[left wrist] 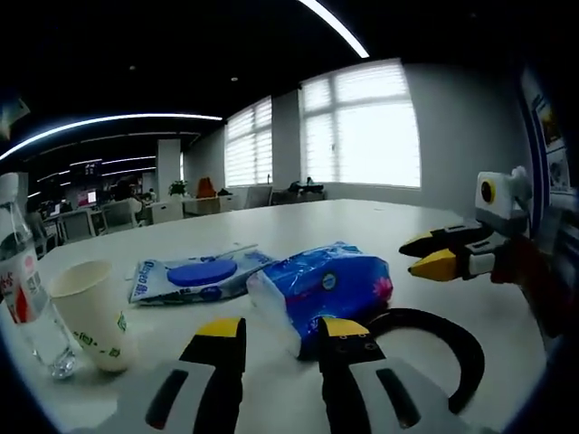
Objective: Arrange the tabletop items into an orderly group along one side of the table until the central work area is clear of visible clutter.
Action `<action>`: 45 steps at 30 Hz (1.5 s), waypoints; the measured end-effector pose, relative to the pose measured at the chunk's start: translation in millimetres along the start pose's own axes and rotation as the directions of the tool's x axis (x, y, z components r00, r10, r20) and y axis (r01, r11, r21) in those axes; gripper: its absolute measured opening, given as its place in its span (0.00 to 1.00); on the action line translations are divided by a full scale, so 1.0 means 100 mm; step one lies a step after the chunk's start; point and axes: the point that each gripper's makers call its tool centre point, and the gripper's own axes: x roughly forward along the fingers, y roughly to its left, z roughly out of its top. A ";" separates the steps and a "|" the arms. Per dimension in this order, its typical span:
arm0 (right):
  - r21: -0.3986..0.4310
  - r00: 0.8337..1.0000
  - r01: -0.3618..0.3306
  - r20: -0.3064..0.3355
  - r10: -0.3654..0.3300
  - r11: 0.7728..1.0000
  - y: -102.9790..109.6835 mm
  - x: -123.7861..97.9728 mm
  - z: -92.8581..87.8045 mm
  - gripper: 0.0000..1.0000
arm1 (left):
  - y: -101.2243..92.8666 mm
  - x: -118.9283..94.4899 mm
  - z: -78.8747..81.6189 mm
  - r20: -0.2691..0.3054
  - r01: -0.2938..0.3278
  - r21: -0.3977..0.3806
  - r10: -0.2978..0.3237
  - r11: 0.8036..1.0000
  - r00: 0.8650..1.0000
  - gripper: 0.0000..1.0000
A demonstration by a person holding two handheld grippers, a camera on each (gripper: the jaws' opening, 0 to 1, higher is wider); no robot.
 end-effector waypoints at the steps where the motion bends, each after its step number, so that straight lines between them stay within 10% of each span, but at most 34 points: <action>1: 0.002 1.000 -0.001 -0.003 0.001 1.000 0.00 0.02 -0.01 0.28 | 0.01 0.01 0.00 0.000 -0.002 -0.004 0.002 1.000 1.000 0.30; 45: -0.056 0.997 0.022 -0.070 -0.026 0.998 -0.06 0.33 -0.08 0.06 | -0.12 0.25 -0.02 0.003 0.017 -0.095 -0.017 0.995 1.000 0.10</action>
